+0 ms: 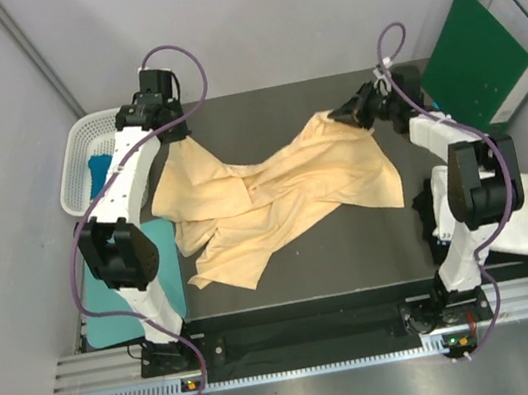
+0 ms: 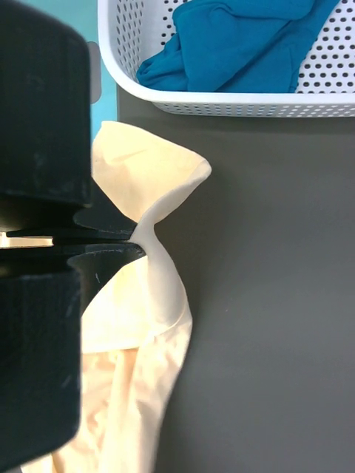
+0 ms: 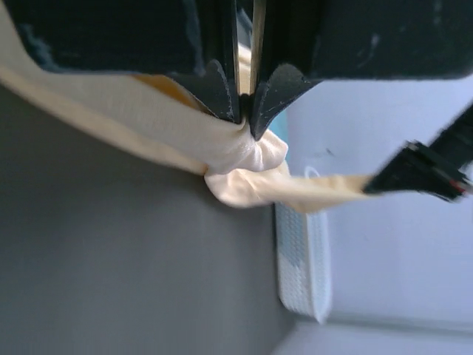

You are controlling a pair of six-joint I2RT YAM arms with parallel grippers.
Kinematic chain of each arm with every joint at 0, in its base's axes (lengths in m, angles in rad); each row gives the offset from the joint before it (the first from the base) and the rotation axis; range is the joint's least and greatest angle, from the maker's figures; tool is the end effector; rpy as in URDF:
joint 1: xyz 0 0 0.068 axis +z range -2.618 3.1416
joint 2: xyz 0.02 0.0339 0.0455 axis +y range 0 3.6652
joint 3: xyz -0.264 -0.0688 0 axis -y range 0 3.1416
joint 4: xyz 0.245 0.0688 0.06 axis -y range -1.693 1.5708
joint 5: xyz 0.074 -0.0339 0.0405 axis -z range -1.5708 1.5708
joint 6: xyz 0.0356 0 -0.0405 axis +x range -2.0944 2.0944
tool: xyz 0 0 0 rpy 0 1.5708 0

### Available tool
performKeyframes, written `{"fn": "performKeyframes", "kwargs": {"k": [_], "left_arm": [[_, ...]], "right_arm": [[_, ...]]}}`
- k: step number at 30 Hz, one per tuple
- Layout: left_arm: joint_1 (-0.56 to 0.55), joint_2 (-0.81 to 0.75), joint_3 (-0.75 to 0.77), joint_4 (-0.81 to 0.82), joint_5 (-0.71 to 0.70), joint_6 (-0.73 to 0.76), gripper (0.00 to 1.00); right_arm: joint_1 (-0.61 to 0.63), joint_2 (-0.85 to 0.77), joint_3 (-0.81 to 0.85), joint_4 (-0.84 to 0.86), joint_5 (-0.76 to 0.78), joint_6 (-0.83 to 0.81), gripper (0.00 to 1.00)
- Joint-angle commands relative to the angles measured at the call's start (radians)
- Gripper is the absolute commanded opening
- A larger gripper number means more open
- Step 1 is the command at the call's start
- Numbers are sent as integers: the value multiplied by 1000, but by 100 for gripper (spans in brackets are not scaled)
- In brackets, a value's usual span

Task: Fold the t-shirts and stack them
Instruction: Flatten out the tshirt

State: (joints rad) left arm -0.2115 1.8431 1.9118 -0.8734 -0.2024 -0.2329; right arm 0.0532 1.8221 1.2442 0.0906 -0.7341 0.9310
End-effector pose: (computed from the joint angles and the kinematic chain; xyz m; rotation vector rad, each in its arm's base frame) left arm 0.3992 -0.0784 0.3660 -0.1214 2.3515 0.0241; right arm 0.4105 0.0457 0.2386 0.4623 2.1531 1.3371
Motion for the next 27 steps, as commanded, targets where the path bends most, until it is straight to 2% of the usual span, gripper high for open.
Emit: {"fn": "performKeyframes", "kwargs": {"k": [1,3,4,6,7,14,19,22,26,27], "left_arm": [[9,44,59,30,-8,20,0],[11,57,84,24,-6,23,0],[11,56,84,28,-2,24,0],[11,59,73,37,9,27,0],[11,61,72,40,18,29,0],[11,67,43,62,57,43,0],[12,88,55,65,69,43,0],[12,97,56,66,75,43,0],[14,108,58,71,67,43,0],[15,111,56,73,67,43,0]], "right_arm": [[-46,133,119,170,99,108,19],[-46,221,208,106,159,71,39],[-46,239,237,68,217,52,58],[-46,258,279,9,248,20,76],[-46,253,281,-6,272,12,99],[-47,137,178,-120,308,-64,100],[-46,71,91,-149,318,-51,100],[-84,28,61,-216,384,-25,95],[-118,0,-9,-152,432,44,93],[-130,17,-6,-141,423,52,89]]}}
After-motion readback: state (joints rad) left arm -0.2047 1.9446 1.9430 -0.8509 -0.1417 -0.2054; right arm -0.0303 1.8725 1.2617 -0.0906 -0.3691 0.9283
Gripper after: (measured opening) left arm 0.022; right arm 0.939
